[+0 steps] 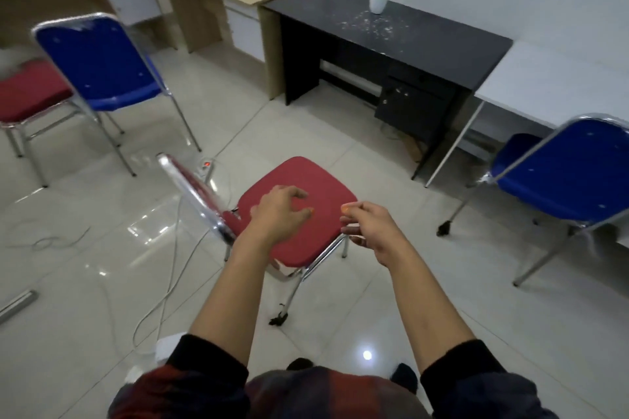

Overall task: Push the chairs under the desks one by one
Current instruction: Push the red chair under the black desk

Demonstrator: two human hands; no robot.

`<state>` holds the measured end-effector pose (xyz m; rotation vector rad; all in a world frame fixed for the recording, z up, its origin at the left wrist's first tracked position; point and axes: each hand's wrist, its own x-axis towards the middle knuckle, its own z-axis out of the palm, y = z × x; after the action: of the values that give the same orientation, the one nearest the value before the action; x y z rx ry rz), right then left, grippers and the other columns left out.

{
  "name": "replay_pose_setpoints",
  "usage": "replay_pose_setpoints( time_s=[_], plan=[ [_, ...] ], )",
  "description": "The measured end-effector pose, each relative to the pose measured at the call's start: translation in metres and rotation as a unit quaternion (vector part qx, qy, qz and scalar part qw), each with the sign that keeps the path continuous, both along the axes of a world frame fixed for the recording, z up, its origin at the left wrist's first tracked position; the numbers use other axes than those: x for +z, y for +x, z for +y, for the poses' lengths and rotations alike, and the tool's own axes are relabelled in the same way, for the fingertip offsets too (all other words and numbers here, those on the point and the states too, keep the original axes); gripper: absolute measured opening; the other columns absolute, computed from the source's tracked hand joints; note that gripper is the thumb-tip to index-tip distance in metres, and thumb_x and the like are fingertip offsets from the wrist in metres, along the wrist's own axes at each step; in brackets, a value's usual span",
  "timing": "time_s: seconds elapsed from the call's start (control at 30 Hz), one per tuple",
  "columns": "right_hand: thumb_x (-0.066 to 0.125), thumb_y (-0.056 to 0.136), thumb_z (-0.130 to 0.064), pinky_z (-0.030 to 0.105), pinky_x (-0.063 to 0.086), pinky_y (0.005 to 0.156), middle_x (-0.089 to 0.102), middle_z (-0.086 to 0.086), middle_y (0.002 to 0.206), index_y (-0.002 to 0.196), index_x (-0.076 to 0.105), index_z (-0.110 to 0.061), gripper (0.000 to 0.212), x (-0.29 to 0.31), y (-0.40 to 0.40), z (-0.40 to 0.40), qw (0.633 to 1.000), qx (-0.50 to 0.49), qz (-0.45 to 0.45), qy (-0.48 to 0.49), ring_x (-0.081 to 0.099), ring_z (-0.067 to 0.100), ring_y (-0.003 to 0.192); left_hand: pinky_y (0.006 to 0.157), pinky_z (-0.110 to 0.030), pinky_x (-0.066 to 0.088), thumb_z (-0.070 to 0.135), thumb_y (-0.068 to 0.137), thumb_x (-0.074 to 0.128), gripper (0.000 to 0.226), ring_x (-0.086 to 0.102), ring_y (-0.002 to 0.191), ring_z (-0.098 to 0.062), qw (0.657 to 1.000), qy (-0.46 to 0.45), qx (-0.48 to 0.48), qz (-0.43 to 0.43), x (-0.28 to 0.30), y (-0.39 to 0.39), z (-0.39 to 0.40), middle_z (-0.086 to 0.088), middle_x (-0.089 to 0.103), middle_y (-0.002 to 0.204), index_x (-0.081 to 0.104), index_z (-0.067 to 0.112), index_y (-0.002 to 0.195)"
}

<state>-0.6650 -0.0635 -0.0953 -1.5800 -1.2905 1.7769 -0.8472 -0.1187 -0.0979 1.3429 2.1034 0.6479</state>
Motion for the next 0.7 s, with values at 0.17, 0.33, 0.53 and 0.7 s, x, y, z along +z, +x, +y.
replay_pose_setpoints(
  time_s=[0.17,0.33,0.53,0.7],
  plan=[
    [0.061,0.097,-0.016,0.024,0.043,0.059,0.066,0.006,0.086,0.097,0.065,-0.013,0.005,-0.009,-0.055,-0.039,0.998,0.056,-0.009,0.009,0.060,0.014,0.064,0.115,-0.062,0.013,0.043,0.087,0.062,0.049,0.007,0.150,-0.025,0.983,-0.128,0.002,0.135,-0.041,-0.073,-0.061,0.001,0.029,0.157,0.055,0.028,0.133],
    [0.061,0.097,-0.016,0.025,0.044,0.059,0.067,0.007,0.087,0.098,0.065,-0.012,0.006,-0.015,-0.075,-0.065,0.997,0.081,-0.021,0.003,0.061,0.015,0.067,0.121,-0.055,0.009,0.040,0.088,0.068,0.039,-0.004,0.152,-0.014,0.998,-0.018,-0.010,0.052,-0.052,-0.070,-0.105,0.008,0.030,0.159,0.059,0.034,0.126],
    [0.060,0.097,-0.015,0.023,0.044,0.056,0.067,0.004,0.084,0.092,0.064,-0.015,0.006,-0.024,-0.076,-0.082,0.998,0.044,0.010,-0.034,0.061,0.014,0.067,0.109,-0.033,0.037,0.024,0.091,0.067,0.030,0.046,0.133,-0.014,0.998,0.012,0.043,-0.043,-0.022,-0.074,-0.131,0.005,0.053,0.139,0.063,0.028,0.121],
    [0.060,0.094,-0.012,0.026,0.038,0.056,0.064,0.004,0.075,0.087,0.062,-0.013,0.008,-0.043,-0.099,-0.110,0.996,0.026,0.011,-0.082,0.057,0.015,0.061,0.103,-0.026,0.034,0.021,0.093,0.065,0.025,0.048,0.128,-0.011,0.997,0.008,0.069,-0.043,0.001,-0.092,-0.167,0.007,0.055,0.135,0.064,0.028,0.117]
  ],
)
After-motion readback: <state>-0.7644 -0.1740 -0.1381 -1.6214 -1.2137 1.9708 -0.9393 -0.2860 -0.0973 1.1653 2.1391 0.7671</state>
